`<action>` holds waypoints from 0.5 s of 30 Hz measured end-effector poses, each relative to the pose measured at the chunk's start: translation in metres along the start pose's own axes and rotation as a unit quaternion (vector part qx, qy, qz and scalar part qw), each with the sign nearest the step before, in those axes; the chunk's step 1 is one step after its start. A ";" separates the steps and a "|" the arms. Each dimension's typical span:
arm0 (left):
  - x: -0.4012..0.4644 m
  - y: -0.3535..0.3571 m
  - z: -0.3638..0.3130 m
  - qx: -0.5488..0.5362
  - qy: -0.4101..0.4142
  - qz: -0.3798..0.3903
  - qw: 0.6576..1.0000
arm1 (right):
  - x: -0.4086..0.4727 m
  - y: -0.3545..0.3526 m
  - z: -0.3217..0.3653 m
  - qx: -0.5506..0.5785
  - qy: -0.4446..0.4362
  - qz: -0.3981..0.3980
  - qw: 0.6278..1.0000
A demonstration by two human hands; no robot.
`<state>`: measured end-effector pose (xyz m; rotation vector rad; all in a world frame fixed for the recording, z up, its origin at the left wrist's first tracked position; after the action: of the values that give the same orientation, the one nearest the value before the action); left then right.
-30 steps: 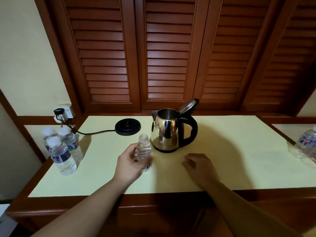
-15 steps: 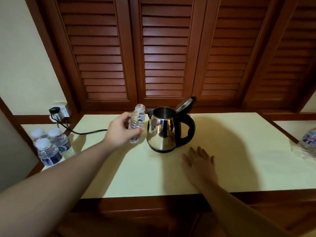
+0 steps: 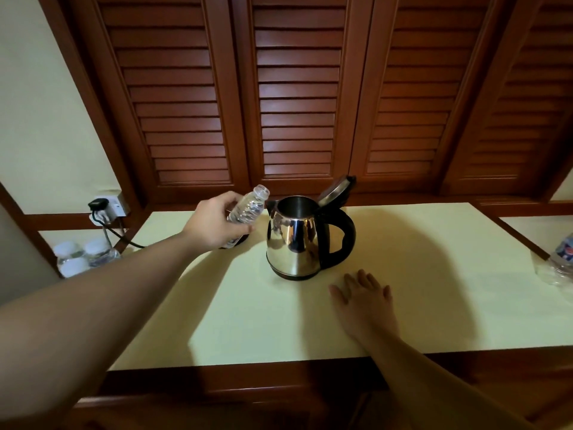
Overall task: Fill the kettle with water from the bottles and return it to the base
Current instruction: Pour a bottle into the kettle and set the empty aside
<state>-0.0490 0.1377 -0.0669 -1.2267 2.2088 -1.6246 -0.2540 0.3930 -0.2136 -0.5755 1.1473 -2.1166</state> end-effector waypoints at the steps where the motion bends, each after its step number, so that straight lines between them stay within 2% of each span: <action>1: 0.003 -0.002 -0.002 0.022 0.008 0.007 1.000 | 0.000 0.000 0.000 0.000 0.001 -0.001 1.000; 8: 0.030 -0.019 -0.019 0.144 0.084 0.034 0.985 | 0.000 0.000 0.000 -0.010 0.002 -0.003 1.000; 15: 0.051 -0.041 -0.032 0.256 0.149 0.073 0.952 | -0.001 -0.002 0.001 -0.003 0.006 0.000 1.000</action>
<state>-0.0781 0.1235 -0.0023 -0.7001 1.7746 -2.2387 -0.2533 0.3935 -0.2118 -0.5663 1.1617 -2.1190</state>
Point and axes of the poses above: each hand's wrist, its own x-axis towards the middle knuckle, its own y-axis out of the palm, z = x × y, the point moved 2 cm from there along x, towards the middle knuckle, and after that the axes turned 13 degrees about x, right-handed, at the moved point
